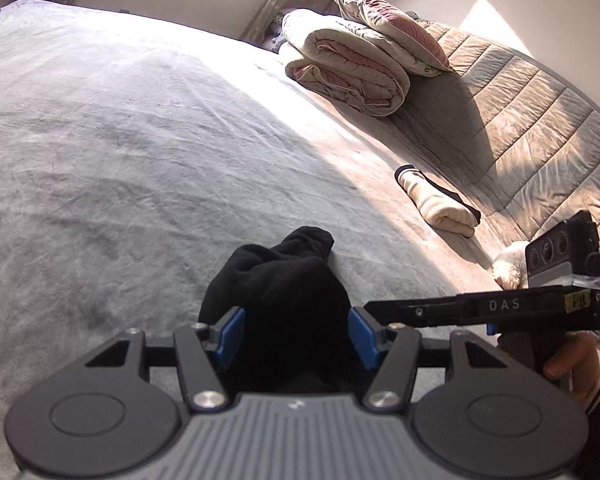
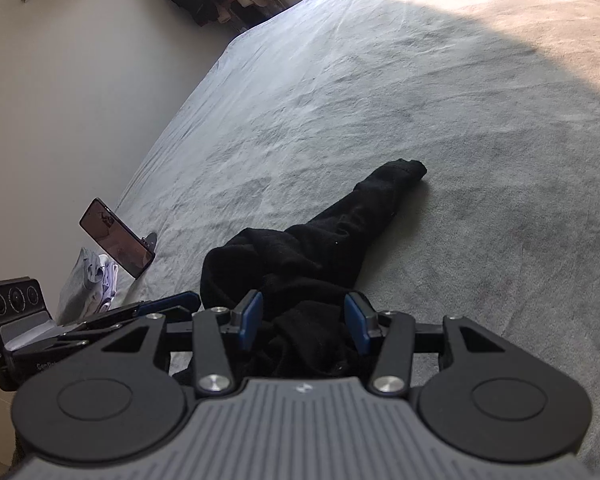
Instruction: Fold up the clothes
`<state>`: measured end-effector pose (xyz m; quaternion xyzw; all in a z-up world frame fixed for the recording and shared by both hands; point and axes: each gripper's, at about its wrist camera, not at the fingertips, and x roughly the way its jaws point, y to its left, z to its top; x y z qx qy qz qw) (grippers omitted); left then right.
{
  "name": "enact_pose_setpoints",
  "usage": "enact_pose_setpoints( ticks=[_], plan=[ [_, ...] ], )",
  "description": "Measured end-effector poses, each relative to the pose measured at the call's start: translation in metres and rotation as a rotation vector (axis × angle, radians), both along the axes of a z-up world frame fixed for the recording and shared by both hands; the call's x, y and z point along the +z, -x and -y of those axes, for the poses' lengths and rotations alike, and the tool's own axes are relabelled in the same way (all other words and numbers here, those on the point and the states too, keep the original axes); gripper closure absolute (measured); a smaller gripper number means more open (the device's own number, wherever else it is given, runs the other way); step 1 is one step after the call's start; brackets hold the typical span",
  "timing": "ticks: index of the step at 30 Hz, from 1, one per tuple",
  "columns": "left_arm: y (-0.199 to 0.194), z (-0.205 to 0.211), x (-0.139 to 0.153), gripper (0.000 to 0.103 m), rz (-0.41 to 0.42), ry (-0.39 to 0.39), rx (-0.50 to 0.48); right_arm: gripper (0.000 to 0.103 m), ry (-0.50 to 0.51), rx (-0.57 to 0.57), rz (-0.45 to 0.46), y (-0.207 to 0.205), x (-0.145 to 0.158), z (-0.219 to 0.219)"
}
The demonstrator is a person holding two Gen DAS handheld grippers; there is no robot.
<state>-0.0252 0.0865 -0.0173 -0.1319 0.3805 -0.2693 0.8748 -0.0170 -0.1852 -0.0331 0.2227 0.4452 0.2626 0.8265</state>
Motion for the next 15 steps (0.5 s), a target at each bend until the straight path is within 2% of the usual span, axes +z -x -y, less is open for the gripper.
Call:
enact_pose_setpoints(
  ticks=[3,6,8,9,11,12,13,15],
  plan=[
    [-0.010,0.014,-0.001,0.044,0.016,-0.049,0.022,0.053,0.036,0.019,0.004,0.003,-0.001,-0.003],
    [-0.022,0.021,-0.004,0.049,-0.002,-0.082,0.057,0.053,0.047,0.028,-0.005,0.005,-0.003,-0.004],
    [-0.030,0.023,-0.008,0.065,-0.030,-0.099,0.083,0.053,0.059,0.031,-0.008,0.005,-0.006,-0.004],
    [-0.032,0.022,-0.010,0.077,-0.038,-0.107,0.096,0.053,0.067,0.031,-0.009,0.006,-0.007,-0.005],
    [-0.034,0.020,-0.010,0.085,-0.038,-0.105,0.125,0.053,0.086,0.033,-0.007,0.006,-0.009,-0.007],
    [-0.034,0.018,-0.010,0.089,-0.035,-0.099,0.138,0.060,0.098,0.035,-0.002,0.006,-0.010,-0.008],
    [-0.034,0.015,-0.009,0.092,-0.027,-0.092,0.154,0.078,0.114,0.037,0.008,0.005,-0.010,-0.010],
    [-0.034,0.009,-0.006,0.096,-0.012,-0.079,0.188,0.089,0.134,0.025,0.028,0.004,-0.008,-0.010]
  ],
)
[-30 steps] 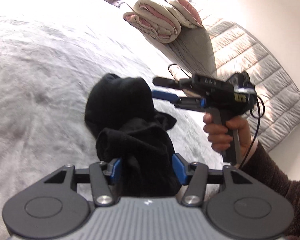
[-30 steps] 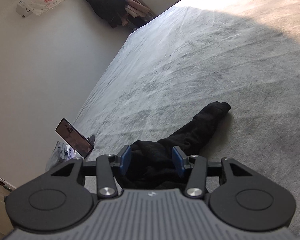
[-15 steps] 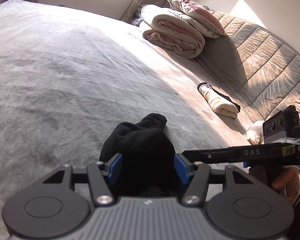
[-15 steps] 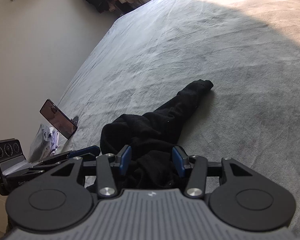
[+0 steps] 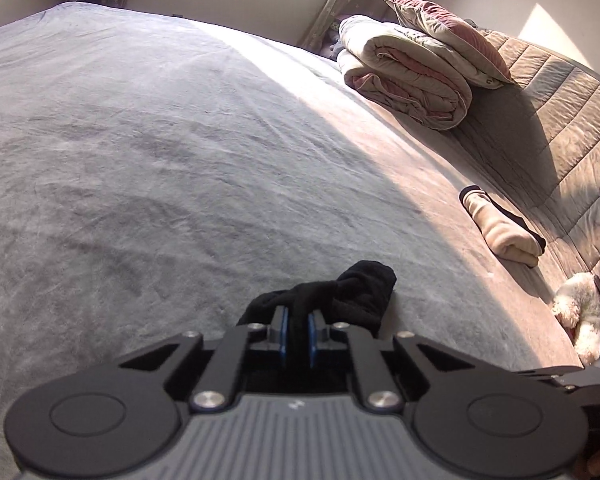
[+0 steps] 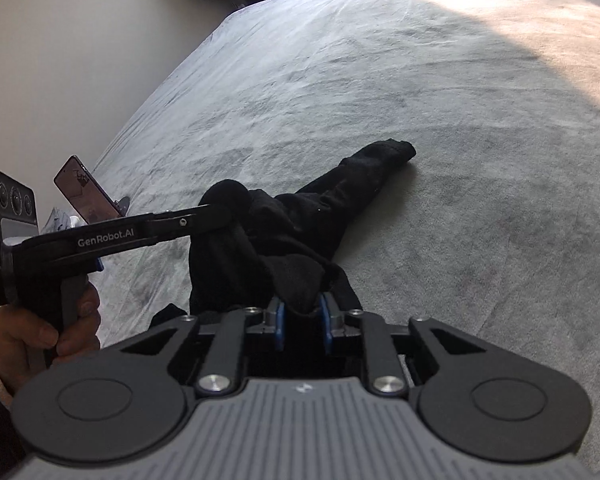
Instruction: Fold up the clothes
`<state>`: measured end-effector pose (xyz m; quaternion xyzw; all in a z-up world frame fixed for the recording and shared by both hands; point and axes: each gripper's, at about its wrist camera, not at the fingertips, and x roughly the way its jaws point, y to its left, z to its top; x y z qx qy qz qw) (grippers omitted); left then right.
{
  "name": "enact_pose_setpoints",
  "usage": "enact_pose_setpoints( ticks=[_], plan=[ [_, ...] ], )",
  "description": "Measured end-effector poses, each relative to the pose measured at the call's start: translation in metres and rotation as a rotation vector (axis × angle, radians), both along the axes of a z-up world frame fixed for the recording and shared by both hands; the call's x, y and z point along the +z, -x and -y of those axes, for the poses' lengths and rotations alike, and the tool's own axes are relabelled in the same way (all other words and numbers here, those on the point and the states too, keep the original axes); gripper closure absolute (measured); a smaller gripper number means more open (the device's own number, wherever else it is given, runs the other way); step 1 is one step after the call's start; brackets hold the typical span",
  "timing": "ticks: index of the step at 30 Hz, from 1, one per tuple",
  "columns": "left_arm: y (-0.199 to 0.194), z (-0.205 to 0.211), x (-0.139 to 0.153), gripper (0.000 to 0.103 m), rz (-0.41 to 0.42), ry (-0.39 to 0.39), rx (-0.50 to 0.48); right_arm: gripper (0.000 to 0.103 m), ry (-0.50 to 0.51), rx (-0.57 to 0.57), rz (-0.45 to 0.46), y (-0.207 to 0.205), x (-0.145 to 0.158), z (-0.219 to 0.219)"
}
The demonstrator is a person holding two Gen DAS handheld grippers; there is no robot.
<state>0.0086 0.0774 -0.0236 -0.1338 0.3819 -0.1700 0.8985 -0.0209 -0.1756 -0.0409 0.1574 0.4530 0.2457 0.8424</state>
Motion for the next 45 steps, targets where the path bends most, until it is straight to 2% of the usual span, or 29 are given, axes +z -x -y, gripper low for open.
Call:
enact_pose_setpoints(
  ticks=[1,4,12,20,25,29,31,36,40,41,42,44,45],
  plan=[
    [0.001,-0.004,0.001,0.097,0.009,0.005,0.019,0.094,0.003,-0.016,0.016,-0.001,0.002,0.002],
    [0.003,-0.017,0.006,0.098,0.030,0.013,0.074,0.096,0.002,-0.079,0.062,-0.004,0.009,0.011],
    [0.009,-0.064,0.013,0.099,0.047,0.039,0.226,0.096,-0.003,-0.216,0.164,-0.017,0.026,0.031],
    [0.017,-0.103,0.013,0.099,0.064,0.046,0.345,0.096,0.000,-0.312,0.211,-0.025,0.034,0.050],
    [0.020,-0.112,0.015,0.099,0.091,0.028,0.406,0.097,0.019,-0.390,0.227,-0.031,0.036,0.064],
    [0.019,-0.110,0.020,0.100,0.138,-0.055,0.439,0.097,0.038,-0.464,0.219,-0.034,0.032,0.077],
    [0.018,-0.113,0.023,0.099,0.157,-0.065,0.458,0.097,0.036,-0.490,0.201,-0.035,0.029,0.083],
    [0.013,-0.119,0.023,0.099,0.134,-0.054,0.467,0.097,0.054,-0.525,0.189,-0.032,0.027,0.092],
    [0.009,-0.102,0.017,0.097,0.062,-0.121,0.377,0.096,0.057,-0.511,0.174,-0.032,0.025,0.092],
    [0.011,-0.097,0.017,0.097,0.066,-0.137,0.348,0.096,0.059,-0.505,0.168,-0.032,0.024,0.091],
    [0.014,-0.092,0.018,0.091,0.070,-0.153,0.319,0.096,0.060,-0.499,0.162,-0.032,0.023,0.089],
    [0.021,-0.081,0.021,0.072,0.103,-0.168,0.265,0.096,0.052,-0.487,0.150,-0.032,0.021,0.086],
    [0.024,-0.076,0.023,0.058,0.119,-0.172,0.237,0.096,0.044,-0.482,0.143,-0.032,0.020,0.086]
  ],
)
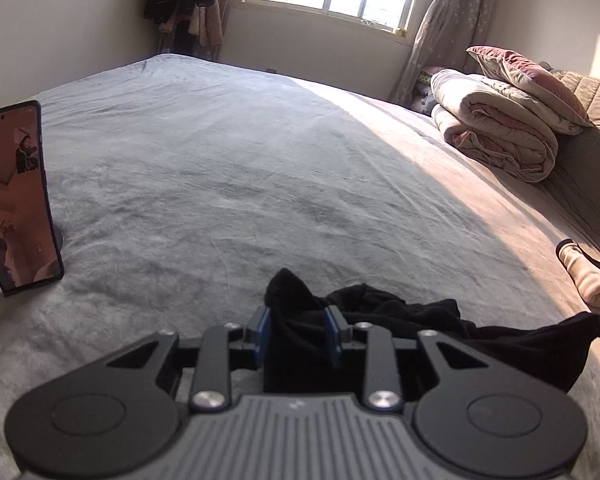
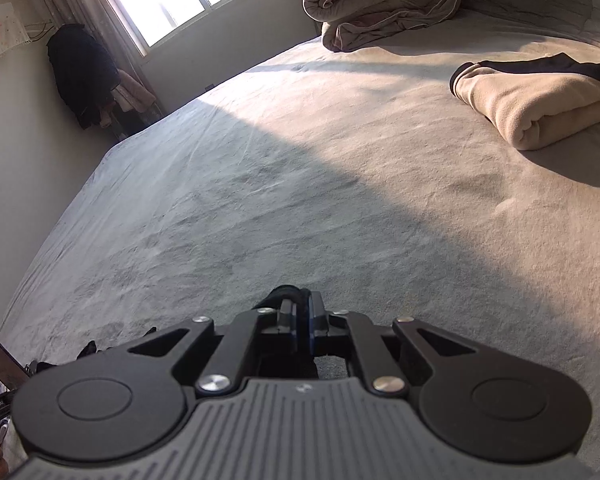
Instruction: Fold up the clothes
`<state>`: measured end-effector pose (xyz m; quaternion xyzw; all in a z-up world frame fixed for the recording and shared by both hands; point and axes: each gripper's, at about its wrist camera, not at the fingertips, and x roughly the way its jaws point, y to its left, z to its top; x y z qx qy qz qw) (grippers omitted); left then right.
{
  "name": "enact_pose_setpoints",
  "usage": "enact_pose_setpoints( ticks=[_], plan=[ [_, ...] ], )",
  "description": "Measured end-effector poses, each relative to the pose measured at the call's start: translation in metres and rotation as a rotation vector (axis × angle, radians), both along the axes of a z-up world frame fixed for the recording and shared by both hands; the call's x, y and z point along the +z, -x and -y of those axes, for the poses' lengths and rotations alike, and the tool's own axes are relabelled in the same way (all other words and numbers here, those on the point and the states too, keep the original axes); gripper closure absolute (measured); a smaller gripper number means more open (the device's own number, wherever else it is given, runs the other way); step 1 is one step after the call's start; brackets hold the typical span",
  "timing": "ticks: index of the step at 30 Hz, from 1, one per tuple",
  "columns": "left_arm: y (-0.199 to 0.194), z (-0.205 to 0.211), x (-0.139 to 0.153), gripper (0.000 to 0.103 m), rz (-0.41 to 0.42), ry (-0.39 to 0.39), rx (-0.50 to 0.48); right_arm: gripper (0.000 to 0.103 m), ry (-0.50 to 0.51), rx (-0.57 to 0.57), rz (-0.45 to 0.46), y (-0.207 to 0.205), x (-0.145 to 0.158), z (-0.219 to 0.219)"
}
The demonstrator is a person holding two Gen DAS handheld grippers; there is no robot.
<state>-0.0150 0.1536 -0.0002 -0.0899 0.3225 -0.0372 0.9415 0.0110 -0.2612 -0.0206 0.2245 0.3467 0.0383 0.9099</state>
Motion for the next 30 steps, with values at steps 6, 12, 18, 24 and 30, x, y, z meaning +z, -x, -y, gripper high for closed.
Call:
enact_pose_setpoints(
  ticks=[6,12,18,24,30],
  plan=[
    [0.011,0.045,0.005,0.044,0.035,0.023,-0.247,0.096,-0.105,0.054,-0.025,0.003,0.000,-0.004],
    [0.018,0.096,0.001,0.036,0.000,0.112,-0.485,0.096,-0.216,0.112,-0.053,0.007,0.003,-0.008],
    [0.000,0.104,-0.019,0.036,-0.158,0.480,-0.518,0.095,-0.395,0.231,-0.082,0.012,0.000,-0.007],
    [0.021,0.138,-0.015,0.036,-0.049,0.337,-0.585,0.094,-0.565,0.275,-0.104,0.015,0.001,-0.002],
    [0.031,0.155,-0.010,0.036,0.034,0.272,-0.576,0.094,-0.626,0.348,-0.117,0.020,0.007,-0.017]
  ],
)
